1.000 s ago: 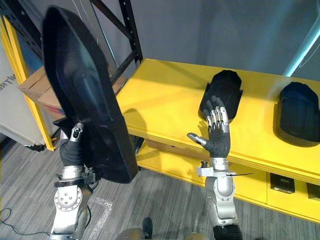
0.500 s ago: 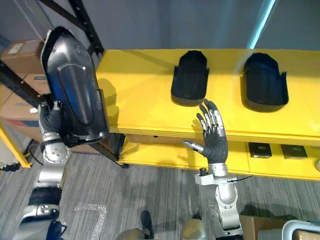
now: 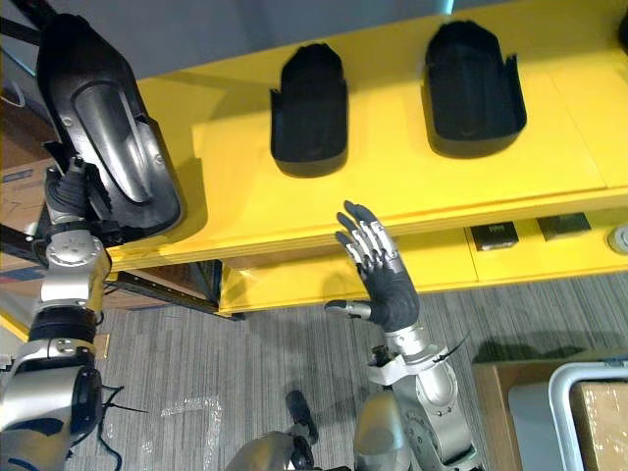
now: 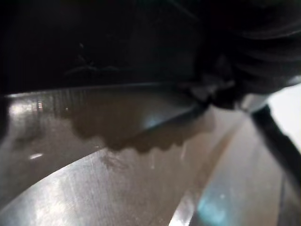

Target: Walk over and take plastic housings, then place them on the shelf

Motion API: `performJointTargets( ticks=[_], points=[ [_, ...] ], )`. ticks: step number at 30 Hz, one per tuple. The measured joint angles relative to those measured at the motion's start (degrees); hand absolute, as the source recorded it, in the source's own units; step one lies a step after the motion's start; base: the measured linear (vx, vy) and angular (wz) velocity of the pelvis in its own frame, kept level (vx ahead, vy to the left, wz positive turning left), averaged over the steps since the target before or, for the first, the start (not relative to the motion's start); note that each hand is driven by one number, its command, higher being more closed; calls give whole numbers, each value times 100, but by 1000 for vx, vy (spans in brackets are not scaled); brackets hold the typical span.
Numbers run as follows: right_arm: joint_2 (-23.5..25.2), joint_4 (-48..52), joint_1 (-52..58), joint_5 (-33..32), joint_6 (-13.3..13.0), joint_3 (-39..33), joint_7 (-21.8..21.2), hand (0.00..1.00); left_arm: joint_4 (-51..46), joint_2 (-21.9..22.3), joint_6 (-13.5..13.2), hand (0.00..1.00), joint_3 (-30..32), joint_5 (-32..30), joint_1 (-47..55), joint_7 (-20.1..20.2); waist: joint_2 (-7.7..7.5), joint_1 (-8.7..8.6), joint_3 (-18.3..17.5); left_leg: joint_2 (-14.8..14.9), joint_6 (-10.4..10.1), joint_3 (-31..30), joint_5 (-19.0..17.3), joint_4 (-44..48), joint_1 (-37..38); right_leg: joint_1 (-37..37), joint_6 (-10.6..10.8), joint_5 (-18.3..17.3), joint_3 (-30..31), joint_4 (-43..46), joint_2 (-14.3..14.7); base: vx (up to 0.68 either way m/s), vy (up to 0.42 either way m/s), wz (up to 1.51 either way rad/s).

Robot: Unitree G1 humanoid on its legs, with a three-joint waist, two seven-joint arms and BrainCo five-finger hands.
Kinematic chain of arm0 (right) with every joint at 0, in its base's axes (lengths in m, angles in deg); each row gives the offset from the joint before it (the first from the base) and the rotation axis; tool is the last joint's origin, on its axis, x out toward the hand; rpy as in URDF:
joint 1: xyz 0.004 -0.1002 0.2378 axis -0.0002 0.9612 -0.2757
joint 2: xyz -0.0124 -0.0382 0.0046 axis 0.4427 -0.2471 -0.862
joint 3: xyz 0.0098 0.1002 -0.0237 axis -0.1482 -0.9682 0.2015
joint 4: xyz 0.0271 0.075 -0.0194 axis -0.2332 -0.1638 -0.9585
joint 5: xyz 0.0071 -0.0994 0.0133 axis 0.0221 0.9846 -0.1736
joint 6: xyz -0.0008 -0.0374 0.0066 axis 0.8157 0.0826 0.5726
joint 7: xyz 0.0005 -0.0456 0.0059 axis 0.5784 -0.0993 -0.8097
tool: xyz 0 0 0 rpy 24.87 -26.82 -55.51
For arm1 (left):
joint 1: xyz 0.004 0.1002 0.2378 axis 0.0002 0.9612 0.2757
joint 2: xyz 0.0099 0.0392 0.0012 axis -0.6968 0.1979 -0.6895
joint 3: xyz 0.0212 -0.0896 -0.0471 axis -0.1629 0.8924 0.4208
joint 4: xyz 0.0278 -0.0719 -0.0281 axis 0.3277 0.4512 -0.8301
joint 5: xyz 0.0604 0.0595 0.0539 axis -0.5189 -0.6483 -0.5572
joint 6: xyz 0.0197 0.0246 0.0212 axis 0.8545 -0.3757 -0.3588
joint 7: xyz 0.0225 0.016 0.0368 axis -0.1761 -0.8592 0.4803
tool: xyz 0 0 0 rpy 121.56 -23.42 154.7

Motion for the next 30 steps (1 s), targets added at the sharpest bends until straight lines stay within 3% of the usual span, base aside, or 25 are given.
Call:
performJointTargets(
  ticks=[2,8,9,16,21,27,30],
  points=[
    [-35,221,4,-49,63,140,-53,0,44,-9,195,100,0,3,-135,174,-22,-16,118,9,0,130,-1,102,-75,-45,0,0,13,25,-17,-9,-5,2],
    [-129,417,-26,-47,121,319,-45,0,43,-179,451,100,-1,38,-342,321,-55,2,233,49,3,381,-4,177,-245,-180,0,0,-2,60,-22,-8,-3,4],
    [-131,421,-22,-48,131,319,-41,0,43,-201,484,0,-2,38,-354,320,-55,6,233,49,3,386,-4,179,-258,-190,0,0,-2,60,-23,17,-10,3],
    [-161,544,3,-50,130,387,-39,0,43,-307,657,0,0,37,-584,273,-55,53,233,83,3,547,-5,279,-395,-291,1,2,8,60,-15,11,-13,0],
    [-186,545,145,-49,76,409,-44,0,65,-343,734,0,30,232,-718,-391,-54,52,233,111,3,572,-5,268,-273,-162,2,3,9,22,11,10,-21,-4],
    [-183,544,417,-29,-151,412,-43,0,65,-382,397,0,104,392,-782,-1087,-51,-8,228,115,3,610,-5,150,44,183,31,25,-7,-142,37,1,-8,-4],
    [-206,512,486,76,-367,316,-41,0,129,-409,57,0,-10,378,-990,-1309,-50,-25,218,115,3,584,-5,123,198,407,51,94,-12,-331,47,-1,1,-3]
  ],
)
